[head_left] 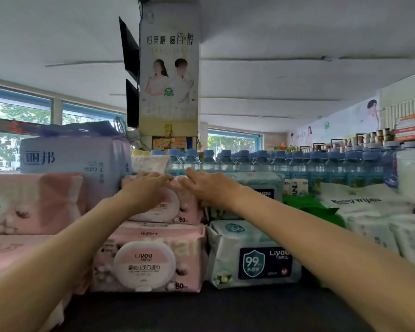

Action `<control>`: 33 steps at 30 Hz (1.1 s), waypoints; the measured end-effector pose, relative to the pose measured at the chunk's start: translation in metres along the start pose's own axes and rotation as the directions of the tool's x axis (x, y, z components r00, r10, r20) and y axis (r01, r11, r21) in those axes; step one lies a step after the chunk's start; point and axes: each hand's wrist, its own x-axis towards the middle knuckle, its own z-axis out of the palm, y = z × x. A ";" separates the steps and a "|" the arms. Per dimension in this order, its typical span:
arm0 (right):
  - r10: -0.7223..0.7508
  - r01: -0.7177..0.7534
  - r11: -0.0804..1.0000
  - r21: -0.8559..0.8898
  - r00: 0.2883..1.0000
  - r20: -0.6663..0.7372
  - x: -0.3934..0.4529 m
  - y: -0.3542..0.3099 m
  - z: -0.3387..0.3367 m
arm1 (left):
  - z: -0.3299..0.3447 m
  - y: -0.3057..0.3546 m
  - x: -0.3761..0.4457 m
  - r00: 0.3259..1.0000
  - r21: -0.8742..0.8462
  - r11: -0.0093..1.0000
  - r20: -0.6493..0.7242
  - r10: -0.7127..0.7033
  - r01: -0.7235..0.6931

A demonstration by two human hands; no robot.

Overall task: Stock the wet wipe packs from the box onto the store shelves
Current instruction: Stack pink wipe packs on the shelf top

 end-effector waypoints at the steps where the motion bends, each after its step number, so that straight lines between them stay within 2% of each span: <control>1: 0.015 -0.015 0.999 -0.031 1.000 -0.003 0.005 -0.002 -0.001 | 0.000 -0.004 0.000 1.000 0.033 0.999 -0.015 0.001 -0.001; 6: 0.084 -0.075 0.989 -0.129 0.994 0.069 0.020 -0.007 0.007 | 0.008 -0.013 0.001 0.996 0.094 0.995 -0.092 -0.008 0.017; 10: 0.171 -0.164 0.983 -0.077 0.981 0.088 0.009 -0.010 -0.008 | 0.004 -0.001 -0.008 0.994 0.089 0.995 -0.102 -0.041 0.051; 13: 0.258 -0.255 0.965 -0.068 0.965 0.042 -0.012 -0.017 -0.025 | -0.001 0.019 -0.015 0.984 -0.039 0.998 -0.172 -0.053 0.047; 17: 0.405 -0.402 0.913 -0.067 0.913 0.047 -0.058 -0.020 -0.059 | -0.016 0.073 -0.026 0.956 -0.185 0.969 -0.273 0.111 -0.166; 19: 0.527 -0.525 0.850 -0.041 0.848 0.064 -0.097 -0.020 -0.074 | -0.022 0.109 -0.042 0.936 -0.287 0.908 -0.266 0.232 -0.306; 21: 0.662 -0.663 0.748 -0.032 0.742 0.110 -0.149 -0.024 -0.090 | -0.024 0.148 -0.063 0.892 -0.373 0.816 -0.283 0.354 -0.442; 23: 0.746 -0.760 0.649 -0.047 0.623 0.235 -0.213 -0.038 -0.108 | -0.023 0.191 -0.092 0.831 -0.421 0.716 -0.280 0.481 -0.557; 26: 0.783 -0.851 0.511 -0.124 0.401 0.475 -0.323 -0.077 -0.144 | -0.017 0.264 -0.148 0.680 -0.539 0.484 -0.253 0.688 -0.689; 29: 0.787 -0.904 0.318 -0.287 0.082 0.612 -0.438 -0.137 -0.195 | -0.015 0.338 -0.233 0.427 -0.628 0.206 -0.222 0.877 -0.751; 31: 0.743 -0.908 0.163 -0.385 -0.144 0.654 -0.504 -0.187 -0.238 | -0.019 0.379 -0.303 0.235 -0.635 0.063 -0.191 0.953 -0.770; 33: 0.661 -0.864 0.002 -0.504 -0.377 0.649 -0.558 -0.242 -0.279 | -0.024 0.407 -0.379 0.078 -0.626 -0.049 -0.174 0.982 -0.779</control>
